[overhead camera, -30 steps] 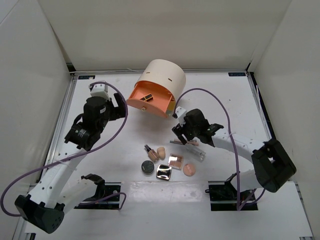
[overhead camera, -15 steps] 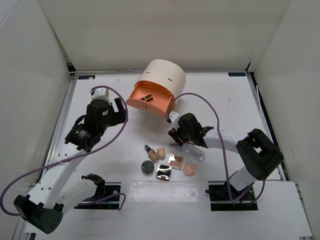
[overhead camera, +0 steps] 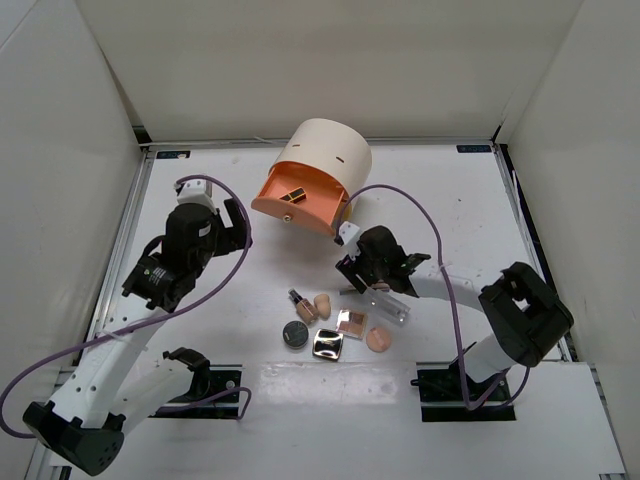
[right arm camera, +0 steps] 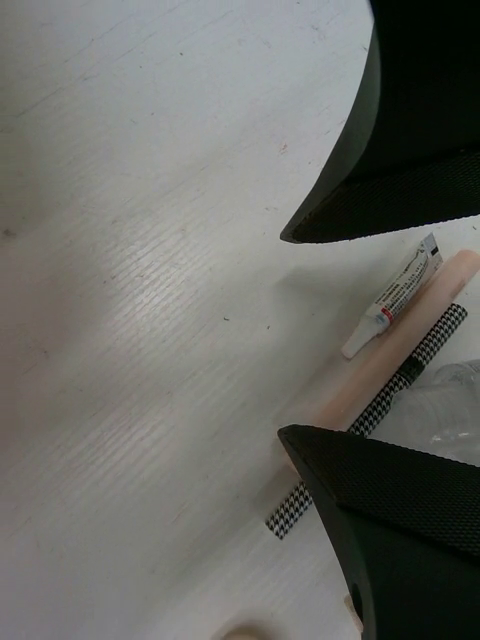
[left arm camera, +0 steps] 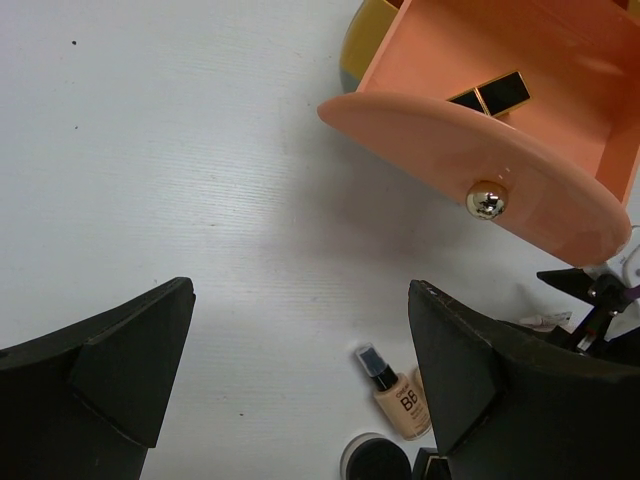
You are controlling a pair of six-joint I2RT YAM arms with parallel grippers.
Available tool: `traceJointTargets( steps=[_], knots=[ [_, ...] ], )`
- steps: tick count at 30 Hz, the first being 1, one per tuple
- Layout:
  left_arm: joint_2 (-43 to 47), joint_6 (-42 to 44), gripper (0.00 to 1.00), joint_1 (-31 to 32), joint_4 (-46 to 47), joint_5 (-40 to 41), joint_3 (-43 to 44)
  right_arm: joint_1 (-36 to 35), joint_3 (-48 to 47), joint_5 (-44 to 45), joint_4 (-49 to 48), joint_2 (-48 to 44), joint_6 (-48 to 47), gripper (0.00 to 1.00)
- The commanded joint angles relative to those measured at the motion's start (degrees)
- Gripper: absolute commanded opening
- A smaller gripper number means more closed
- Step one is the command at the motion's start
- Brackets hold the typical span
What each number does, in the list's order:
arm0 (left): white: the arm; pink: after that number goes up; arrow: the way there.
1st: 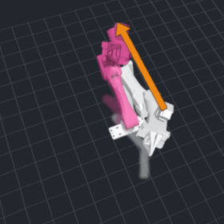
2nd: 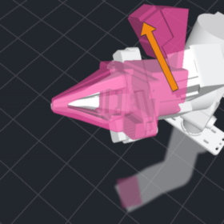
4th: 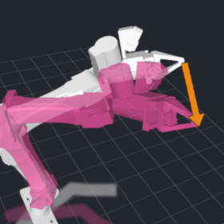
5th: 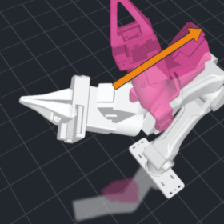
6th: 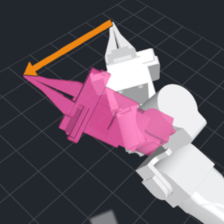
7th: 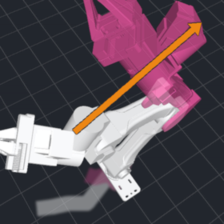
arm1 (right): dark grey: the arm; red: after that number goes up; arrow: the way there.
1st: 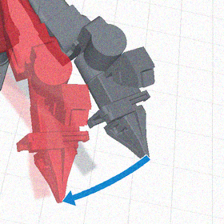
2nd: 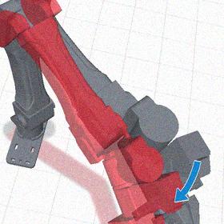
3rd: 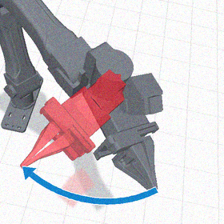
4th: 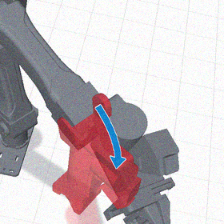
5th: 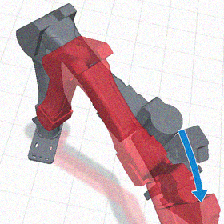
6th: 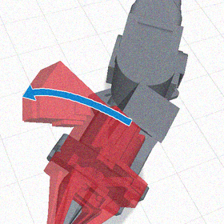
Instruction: Organize the makeup
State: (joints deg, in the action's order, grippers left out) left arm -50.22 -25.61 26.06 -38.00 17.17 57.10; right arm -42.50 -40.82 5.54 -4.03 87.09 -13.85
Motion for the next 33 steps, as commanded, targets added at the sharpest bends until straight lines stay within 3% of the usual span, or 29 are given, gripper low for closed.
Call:
traceJointTargets(
  steps=[1, 5, 11, 22, 31, 33],
  knots=[
    [1.0, -0.24, 0.98, 0.22, -0.67, 0.15, -0.5, -0.22, -2.68, -3.42, 0.78, -3.24, 0.31, 0.76],
    [1.35, -0.23, 0.98, 0.21, -1.37, 0.23, -0.85, -0.39, -2.69, -6.94, 2.88, -3.42, -0.3, 0.77],
    [2.05, 0.47, 0.98, 0.21, -1.55, 0.41, -1.38, -1.79, -1.72, -5.54, 6.49, -3.07, 0.57, 0.77],
    [2.05, 0.64, 0.98, 0.21, -1.9, 1.38, -1.03, -2.06, -3.48, 10.1, 7.89, 3.25, 3.83, 0.75],
    [2.4, 0.64, 0.98, 0.13, -2.43, 2.52, -0.41, -0.83, -6.99, 9.58, 8.42, 7.83, 4.35, 0.57],
    [2.4, 0.64, 0.98, 0.13, -2.43, 2.61, -0.06, 0.66, -7.43, 6.43, 9.65, 7.66, 4.79, 0.35]
  ],
)
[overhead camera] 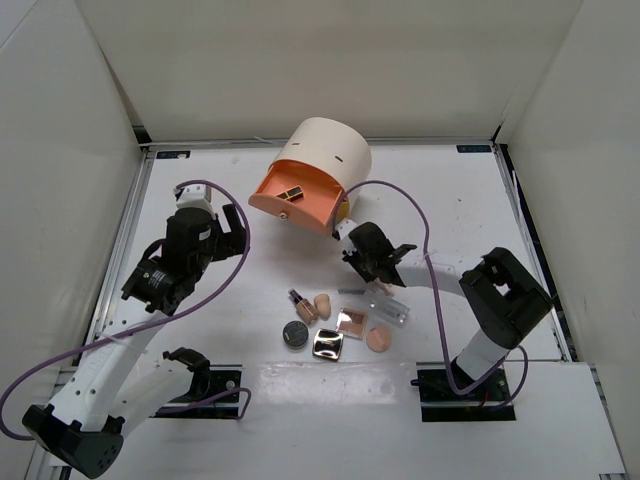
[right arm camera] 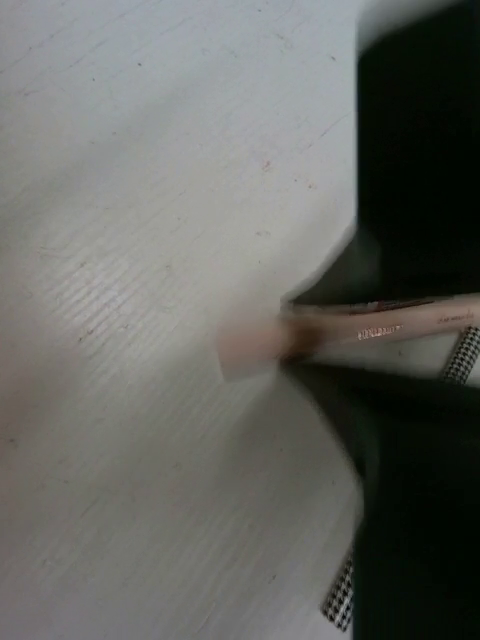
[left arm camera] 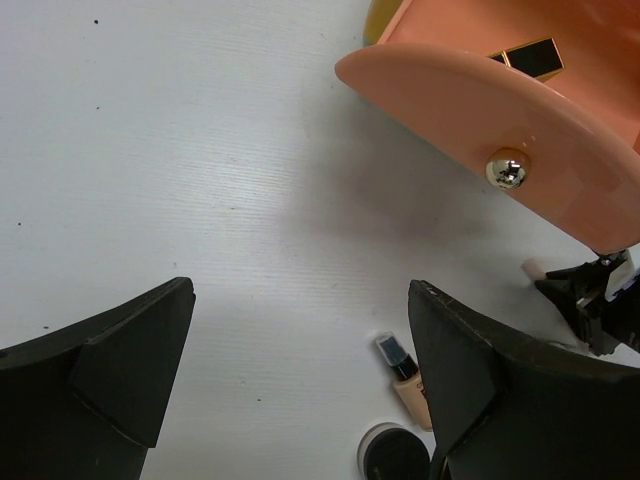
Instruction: Organize the makeup
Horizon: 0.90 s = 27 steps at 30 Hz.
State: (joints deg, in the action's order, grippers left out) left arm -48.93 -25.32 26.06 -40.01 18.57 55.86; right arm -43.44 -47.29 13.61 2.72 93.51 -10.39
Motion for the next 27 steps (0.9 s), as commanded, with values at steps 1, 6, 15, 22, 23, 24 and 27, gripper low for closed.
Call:
traceJointTargets(
  steps=[1, 6, 15, 22, 23, 24, 27],
  knots=[
    [1.46, 0.62, 0.98, 0.21, -0.77, 1.64, 1.36, 2.13, -1.14, -2.44, 3.25, 1.06, 2.21, 0.15],
    [1.29, 1.85, 0.98, 0.21, -0.77, 2.43, 1.8, 4.41, 1.41, -5.86, 3.25, -1.58, 3.01, 0.28],
    [1.11, 3.17, 0.98, 0.21, -0.42, 1.92, 1.89, 7.75, 3.61, -10.43, -1.48, -10.35, 4.15, 0.0],
    [0.76, 3.52, 0.98, 0.13, -0.07, 0.77, 1.89, 7.93, -6.22, -9.04, 0.79, -18.27, 5.73, 0.0],
    [0.76, 3.44, 0.98, 0.13, -0.07, 0.86, 1.98, 7.93, -7.19, -8.86, 1.14, -18.98, 5.65, 0.0],
    [0.76, 3.52, 0.98, 0.21, -0.07, 0.68, 1.8, 7.76, -8.25, -8.86, 1.49, -20.72, 5.65, 0.0],
    [1.11, 3.61, 0.98, 0.13, 0.46, 0.42, 1.36, 7.76, -12.12, -9.74, 0.28, -22.15, 5.3, 0.0]
  ],
)
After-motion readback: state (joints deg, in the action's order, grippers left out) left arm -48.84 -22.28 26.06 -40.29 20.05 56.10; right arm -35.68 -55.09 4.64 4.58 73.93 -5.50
